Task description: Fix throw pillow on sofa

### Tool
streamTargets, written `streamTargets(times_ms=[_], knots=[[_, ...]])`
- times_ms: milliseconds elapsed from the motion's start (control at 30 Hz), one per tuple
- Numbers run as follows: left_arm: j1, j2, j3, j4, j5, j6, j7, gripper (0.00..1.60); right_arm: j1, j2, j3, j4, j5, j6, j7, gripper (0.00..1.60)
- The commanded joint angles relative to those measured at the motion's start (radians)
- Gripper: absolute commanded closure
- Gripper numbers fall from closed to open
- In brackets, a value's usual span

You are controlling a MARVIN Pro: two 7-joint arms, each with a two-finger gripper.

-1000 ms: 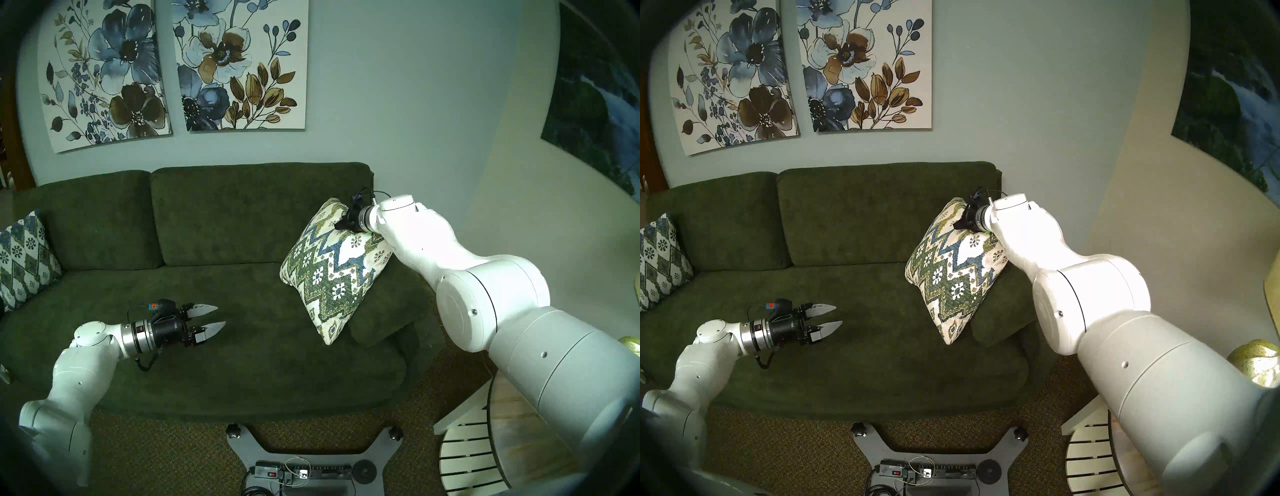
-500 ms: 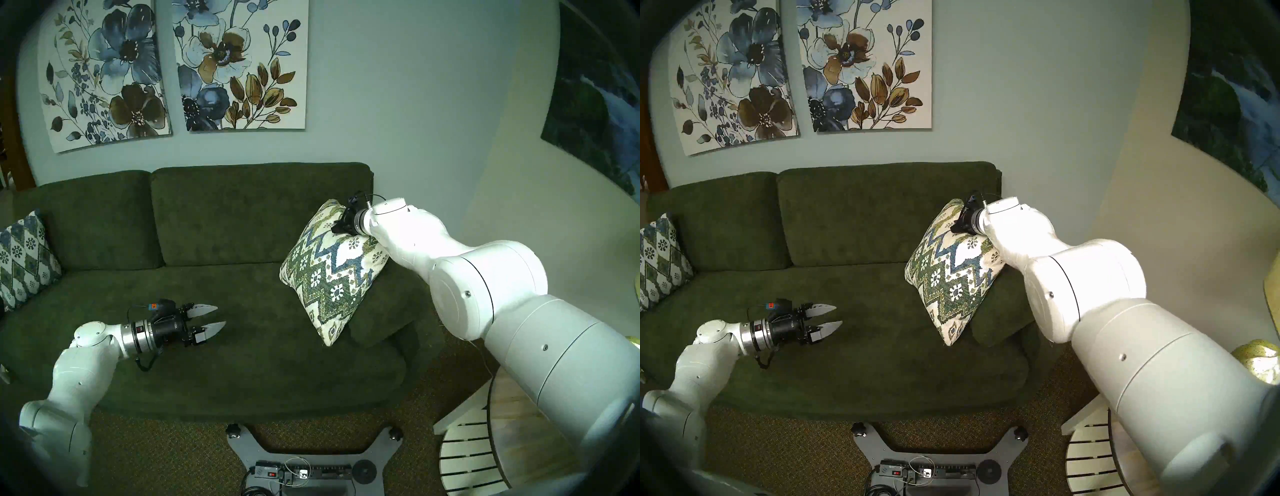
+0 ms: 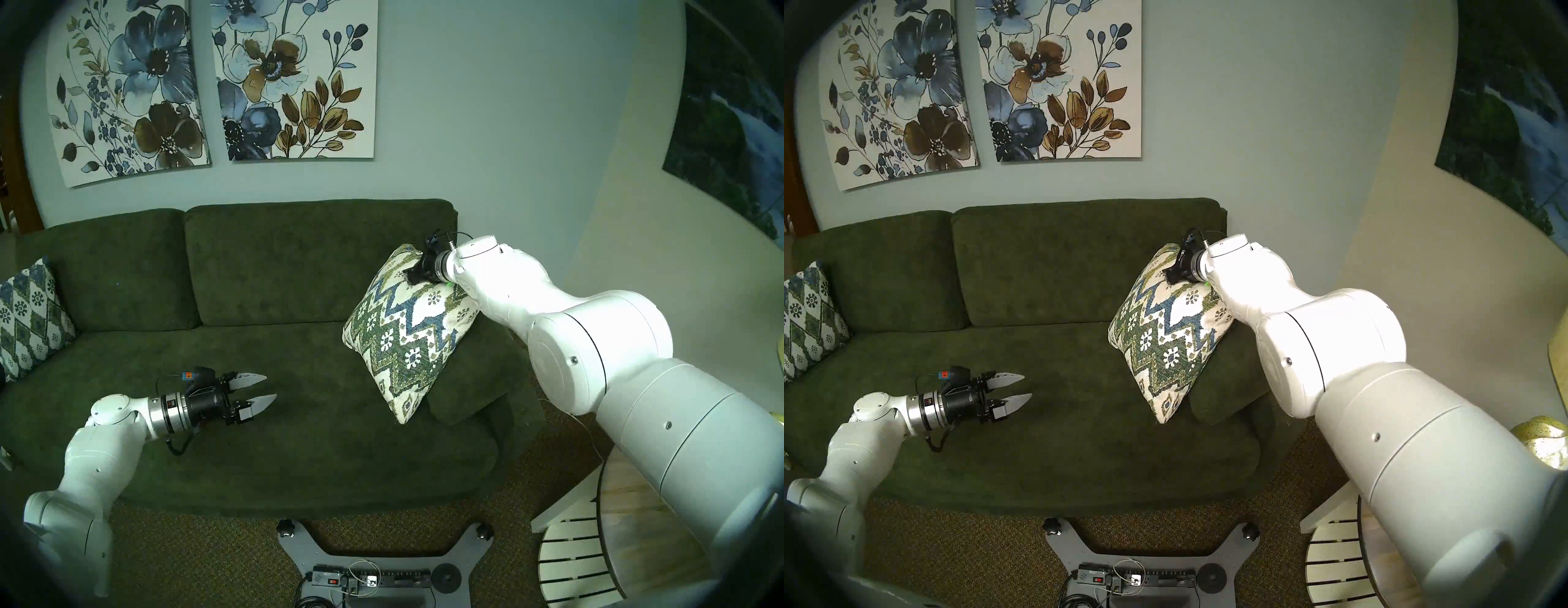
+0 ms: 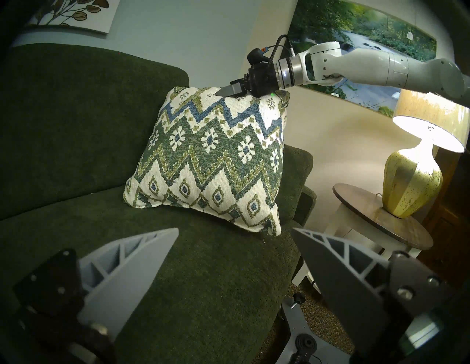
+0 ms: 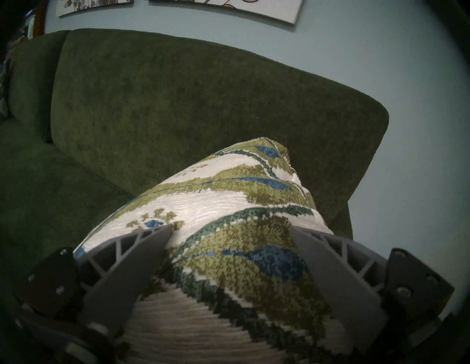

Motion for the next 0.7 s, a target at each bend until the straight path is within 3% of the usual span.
streamTargets(times_ms=[0,667], knots=[[-0.006,-0.002,-0.003,-0.004,-0.005,0.0,-0.001,0.0,0.043,0.009,0.0,-0.057,-0.001,-0.005,0.02,0.0],[-0.005,-0.001,-0.002,-0.004,-0.002,0.0,0.0,0.0,0.023,0.024,-0.029,-0.144,-0.015,0.043,0.105,0.0]])
